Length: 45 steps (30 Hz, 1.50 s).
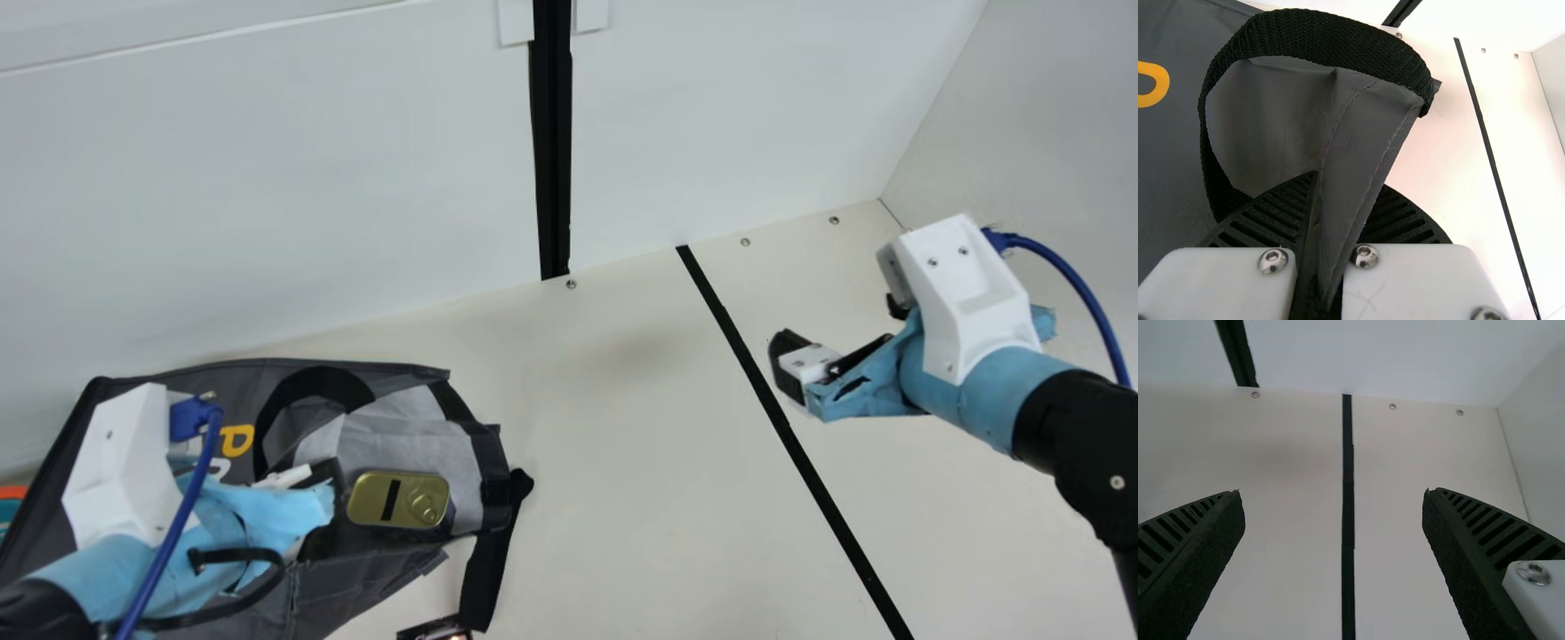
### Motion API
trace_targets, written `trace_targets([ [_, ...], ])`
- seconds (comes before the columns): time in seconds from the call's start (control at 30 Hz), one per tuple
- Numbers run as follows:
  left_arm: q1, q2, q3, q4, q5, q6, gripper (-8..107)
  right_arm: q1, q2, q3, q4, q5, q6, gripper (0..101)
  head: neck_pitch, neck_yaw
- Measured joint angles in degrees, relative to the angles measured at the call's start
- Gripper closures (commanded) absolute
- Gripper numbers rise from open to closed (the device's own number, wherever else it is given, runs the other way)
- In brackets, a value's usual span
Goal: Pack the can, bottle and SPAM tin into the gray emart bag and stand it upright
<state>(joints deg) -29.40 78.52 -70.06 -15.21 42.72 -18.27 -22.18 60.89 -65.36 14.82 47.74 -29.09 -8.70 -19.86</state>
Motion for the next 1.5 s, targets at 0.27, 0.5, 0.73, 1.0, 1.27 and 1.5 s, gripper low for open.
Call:
trace_targets([
  [0.27, 0.0, 0.0, 0.0, 0.0, 0.0, 0.0, 107, 0.0, -1.6, -3.5, -9.3, 3.6, 8.7, 6, 0.0, -0.1],
  [0.5, 0.0, 0.0, 0.0, 0.0, 0.0, 0.0, 107, 0.9, -2.8, -6.7, -16.1, 8.4, 15.4, 6, 0.0, 0.0],
  [0.73, 0.0, 0.0, 0.0, 0.0, 0.0, 0.0, 107, 2.0, -3.8, -9.9, -20.2, 13.2, 20.4, 6, 0.0, -0.1],
  [1.0, 0.0, 0.0, 0.0, 0.0, 0.0, 0.0, 107, 2.6, -4.6, -14.2, -23.3, 18.5, 23.9, 6, 0.0, -0.1],
  [1.27, 0.0, 0.0, 0.0, 0.0, 0.0, 0.0, 107, 2.6, -5.2, -16.7, -25.2, 22.2, 25.9, 6, 0.0, 0.0],
  [1.5, 0.0, 0.0, 0.0, 0.0, 0.0, 0.0, 107, -0.3, -6.3, -15.8, -23.4, 22.3, 25.9, 6, 0.0, -0.1],
])
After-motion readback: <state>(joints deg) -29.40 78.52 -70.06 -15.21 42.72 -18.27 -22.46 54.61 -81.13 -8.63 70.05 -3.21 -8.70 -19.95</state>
